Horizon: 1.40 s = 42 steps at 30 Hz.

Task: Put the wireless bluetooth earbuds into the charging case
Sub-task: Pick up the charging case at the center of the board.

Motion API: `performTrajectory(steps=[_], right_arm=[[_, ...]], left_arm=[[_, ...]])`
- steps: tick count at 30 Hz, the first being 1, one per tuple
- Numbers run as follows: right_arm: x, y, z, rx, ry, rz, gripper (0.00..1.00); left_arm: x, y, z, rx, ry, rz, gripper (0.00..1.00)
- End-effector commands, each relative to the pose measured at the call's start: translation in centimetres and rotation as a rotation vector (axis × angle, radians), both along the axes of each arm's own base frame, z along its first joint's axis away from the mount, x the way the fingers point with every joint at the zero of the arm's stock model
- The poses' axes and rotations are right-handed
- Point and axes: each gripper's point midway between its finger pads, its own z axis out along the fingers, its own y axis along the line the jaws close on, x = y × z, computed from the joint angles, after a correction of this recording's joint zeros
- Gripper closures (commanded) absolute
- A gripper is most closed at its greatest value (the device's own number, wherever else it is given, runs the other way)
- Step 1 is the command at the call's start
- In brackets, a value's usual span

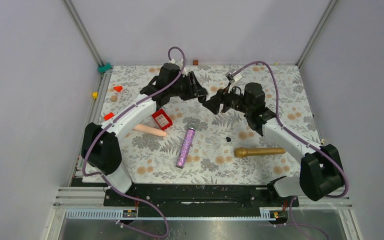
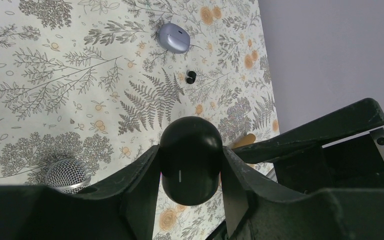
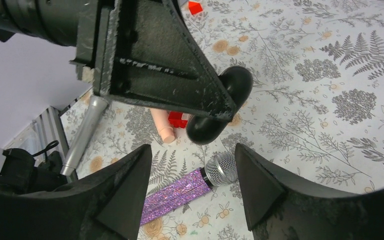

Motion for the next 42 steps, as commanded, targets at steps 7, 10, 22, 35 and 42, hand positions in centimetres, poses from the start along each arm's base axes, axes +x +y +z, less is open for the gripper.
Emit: performTrajectory(steps=[7, 10, 22, 35, 42], right_arm=[[1.8, -0.1, 1.6, -0.054, -0.105, -0.063, 0.35], [1.7, 0.2, 1.2, -0.059, -0.094, -0.055, 0.35], [2.1, 0.5, 0.4, -0.074, -0.071, -0.068, 0.45], [1.8, 0.9, 0.9, -0.050, -0.067, -0.047, 0.81], [0.6, -0.2, 3.8, -0.052, -0.164, -0.040, 0.83]], left_arm=[[-1.2, -1.1, 1.9, -0.046, -0.038, -0.020, 0.68], [-1.4, -1.5, 1.9, -0.050, -0.035, -0.032, 0.68], [-1.9, -1.9, 1.9, -0.058, -0.033, -0.051, 0.68], [-2.3, -2.2, 2.5, -0.069, -0.047, -0.080, 0.41], [-2.0, -1.3, 5.8, -0.060, -0.160, -0.111, 0.01]])
